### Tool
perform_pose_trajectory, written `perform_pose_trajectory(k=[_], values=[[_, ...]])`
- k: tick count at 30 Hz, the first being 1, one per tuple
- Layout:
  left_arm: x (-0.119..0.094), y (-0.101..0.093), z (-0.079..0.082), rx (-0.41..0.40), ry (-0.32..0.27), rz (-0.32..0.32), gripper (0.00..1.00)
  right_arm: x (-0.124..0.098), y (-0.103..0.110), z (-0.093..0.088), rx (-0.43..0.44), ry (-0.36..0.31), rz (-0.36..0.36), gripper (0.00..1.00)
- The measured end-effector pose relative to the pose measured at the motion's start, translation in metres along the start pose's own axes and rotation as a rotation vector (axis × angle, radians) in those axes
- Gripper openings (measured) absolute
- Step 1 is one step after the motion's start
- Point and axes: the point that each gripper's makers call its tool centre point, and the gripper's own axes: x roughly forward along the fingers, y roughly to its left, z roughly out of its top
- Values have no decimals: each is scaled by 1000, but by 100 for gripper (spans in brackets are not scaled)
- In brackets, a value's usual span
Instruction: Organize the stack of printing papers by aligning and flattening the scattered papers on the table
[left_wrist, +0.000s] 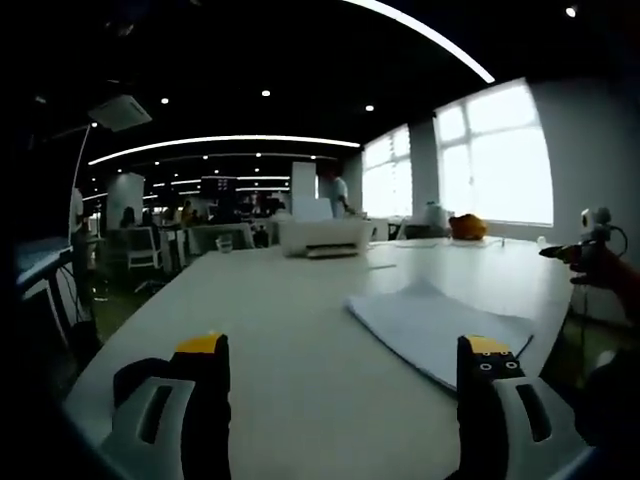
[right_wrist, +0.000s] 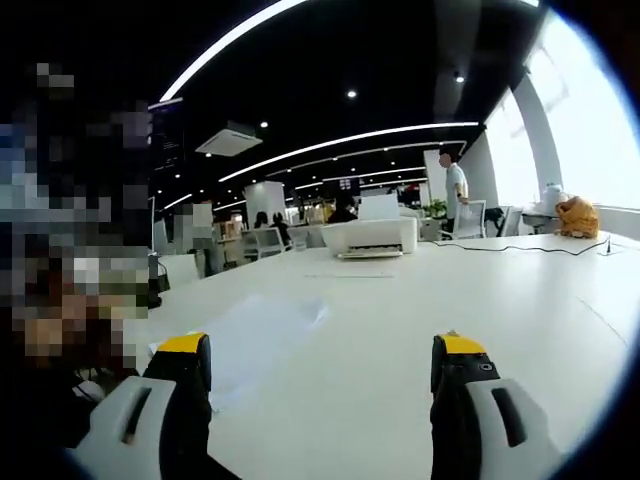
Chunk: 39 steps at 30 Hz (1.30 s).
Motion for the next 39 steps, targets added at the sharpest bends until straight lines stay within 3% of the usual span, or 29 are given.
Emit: perform_pose_trajectory(k=[12, 30, 39], values=[[-9, 0, 6, -9, -1, -1, 97, -2, 4, 6, -12, 1, 3, 86], [-26, 0, 3, 1, 36, -19, 97, -11, -1, -12, 6, 53, -24, 86], [-33, -2, 6, 3, 41, -36, 97, -20, 0, -11, 16, 65, -17, 86]])
